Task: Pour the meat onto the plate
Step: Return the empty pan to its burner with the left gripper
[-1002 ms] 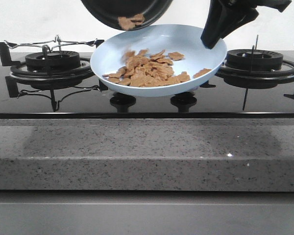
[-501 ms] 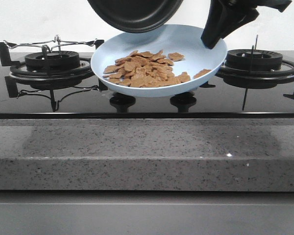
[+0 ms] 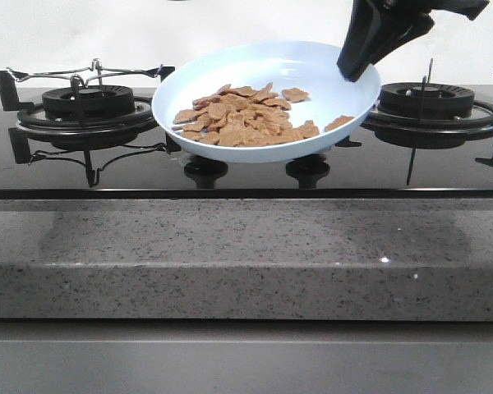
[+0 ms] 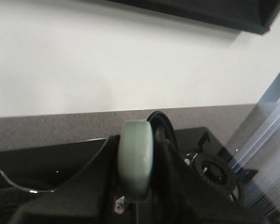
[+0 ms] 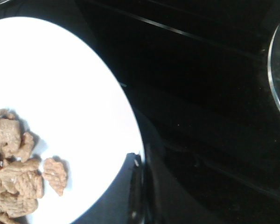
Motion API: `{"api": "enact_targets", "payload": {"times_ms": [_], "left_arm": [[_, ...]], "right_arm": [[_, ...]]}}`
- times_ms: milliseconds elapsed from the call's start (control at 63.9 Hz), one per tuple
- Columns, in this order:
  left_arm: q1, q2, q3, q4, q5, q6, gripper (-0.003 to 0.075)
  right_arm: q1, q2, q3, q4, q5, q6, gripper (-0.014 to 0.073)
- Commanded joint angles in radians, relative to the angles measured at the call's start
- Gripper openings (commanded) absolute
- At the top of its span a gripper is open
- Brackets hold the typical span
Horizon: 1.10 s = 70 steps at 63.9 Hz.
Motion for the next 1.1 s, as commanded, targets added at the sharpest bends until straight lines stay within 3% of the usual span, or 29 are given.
{"api": "enact_targets", "payload": {"times_ms": [0,157,345,705,1081], "left_arm": [[0.107,0.030,-0.032,-0.248,0.069,0.004,-0.0020],[0.265,0.166,-0.032,-0.439,0.193,0.002,-0.0020],[0.330,0.294,-0.032,-0.551,0.318,-0.051,-0.0020],[0.347,0.417,-0.032,-0.540,0.312,-0.136,-0.0020],[0.376,0.423,-0.032,-0.383,0.286,-0.167,-0.0020]], "right_arm": [[-0.001,-0.045,-0.028,0.025,-0.051,-0.005,-0.0070],[-0.001,-0.045,-0.028,0.025,-0.051,-0.005,-0.0070],[-0.001,-0.045,-0.028,0.025,-0.051,-0.005,-0.0070],[-0.001,-0.045,-0.028,0.025,-0.052,-0.005,-0.0070],[-0.001,-0.045,-0.028,0.025,-0.052,-0.005,-0.0070]]}}
